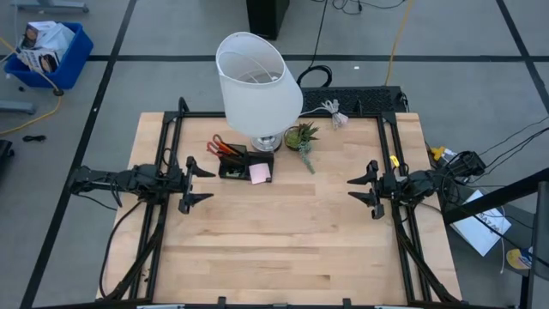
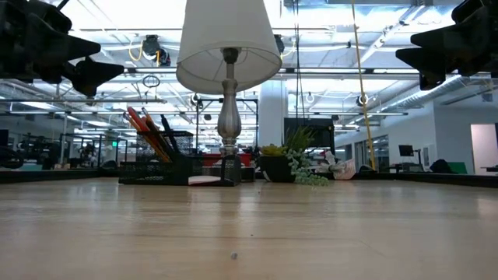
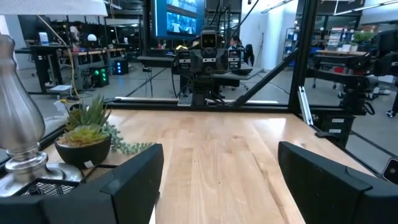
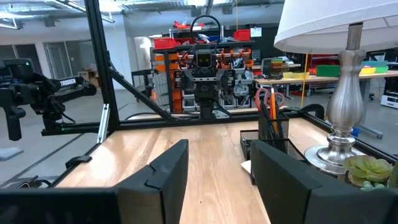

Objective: Pick and place office supplies into organizer
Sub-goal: Return to Home Position

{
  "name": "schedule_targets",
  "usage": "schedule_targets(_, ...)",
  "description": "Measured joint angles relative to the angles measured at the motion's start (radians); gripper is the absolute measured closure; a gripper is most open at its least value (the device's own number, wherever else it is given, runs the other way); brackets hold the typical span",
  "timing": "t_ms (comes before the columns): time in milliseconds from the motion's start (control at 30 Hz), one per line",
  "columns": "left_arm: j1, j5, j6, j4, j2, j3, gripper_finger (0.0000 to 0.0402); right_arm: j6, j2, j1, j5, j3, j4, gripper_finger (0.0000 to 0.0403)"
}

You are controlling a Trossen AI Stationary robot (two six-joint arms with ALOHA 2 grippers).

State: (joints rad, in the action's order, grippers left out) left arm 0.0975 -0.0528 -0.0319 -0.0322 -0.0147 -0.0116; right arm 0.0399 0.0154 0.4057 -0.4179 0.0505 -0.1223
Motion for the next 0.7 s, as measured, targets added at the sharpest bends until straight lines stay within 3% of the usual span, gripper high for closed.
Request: schedule_targets(700, 0.0, 0.0, 0.001, -0.002, 0.0, 0.001, 0.0082, 0.0, 0.0, 0.0, 0.0, 0.0, -0.001, 0.0237)
